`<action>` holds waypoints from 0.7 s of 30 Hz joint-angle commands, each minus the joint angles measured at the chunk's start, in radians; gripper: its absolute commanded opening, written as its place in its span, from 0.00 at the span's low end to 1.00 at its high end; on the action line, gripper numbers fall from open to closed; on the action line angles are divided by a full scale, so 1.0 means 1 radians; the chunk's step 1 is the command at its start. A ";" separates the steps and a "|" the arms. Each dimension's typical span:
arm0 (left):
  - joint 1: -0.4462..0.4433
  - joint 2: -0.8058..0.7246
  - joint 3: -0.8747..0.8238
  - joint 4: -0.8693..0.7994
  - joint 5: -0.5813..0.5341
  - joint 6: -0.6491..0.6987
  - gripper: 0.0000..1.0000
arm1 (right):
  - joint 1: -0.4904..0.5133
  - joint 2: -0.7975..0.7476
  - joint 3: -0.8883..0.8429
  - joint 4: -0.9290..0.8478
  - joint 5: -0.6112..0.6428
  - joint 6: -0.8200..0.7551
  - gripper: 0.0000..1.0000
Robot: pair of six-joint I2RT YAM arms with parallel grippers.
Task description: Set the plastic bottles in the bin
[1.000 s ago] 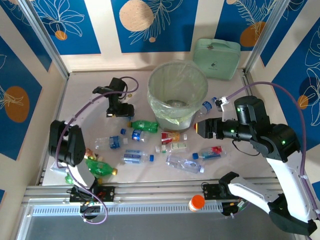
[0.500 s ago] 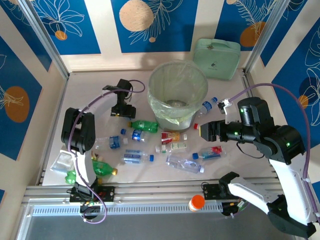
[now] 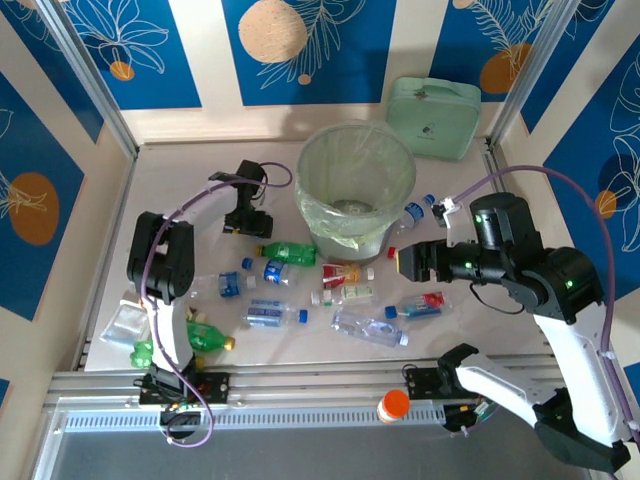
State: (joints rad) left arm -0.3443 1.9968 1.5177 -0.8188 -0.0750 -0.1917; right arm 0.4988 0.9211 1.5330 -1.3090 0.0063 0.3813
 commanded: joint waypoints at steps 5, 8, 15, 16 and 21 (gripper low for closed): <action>-0.002 0.030 0.025 0.011 0.014 0.032 0.73 | -0.009 0.010 -0.007 0.016 -0.029 -0.010 0.71; -0.006 0.018 0.027 0.015 0.010 0.038 0.69 | -0.011 0.015 0.002 0.014 -0.028 -0.008 0.71; -0.013 -0.046 0.026 0.004 -0.006 0.038 0.65 | -0.016 0.015 0.041 0.010 -0.010 -0.003 0.71; -0.014 -0.058 0.025 0.000 -0.008 0.037 0.64 | -0.016 0.013 0.044 0.010 -0.006 -0.002 0.71; -0.022 -0.142 0.032 -0.032 -0.045 0.033 0.62 | -0.018 -0.002 0.057 0.023 0.019 0.001 0.71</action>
State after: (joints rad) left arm -0.3573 1.9411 1.5181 -0.8146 -0.0875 -0.1738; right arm 0.4885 0.9340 1.5631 -1.2945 0.0074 0.3820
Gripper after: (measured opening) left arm 0.628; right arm 0.710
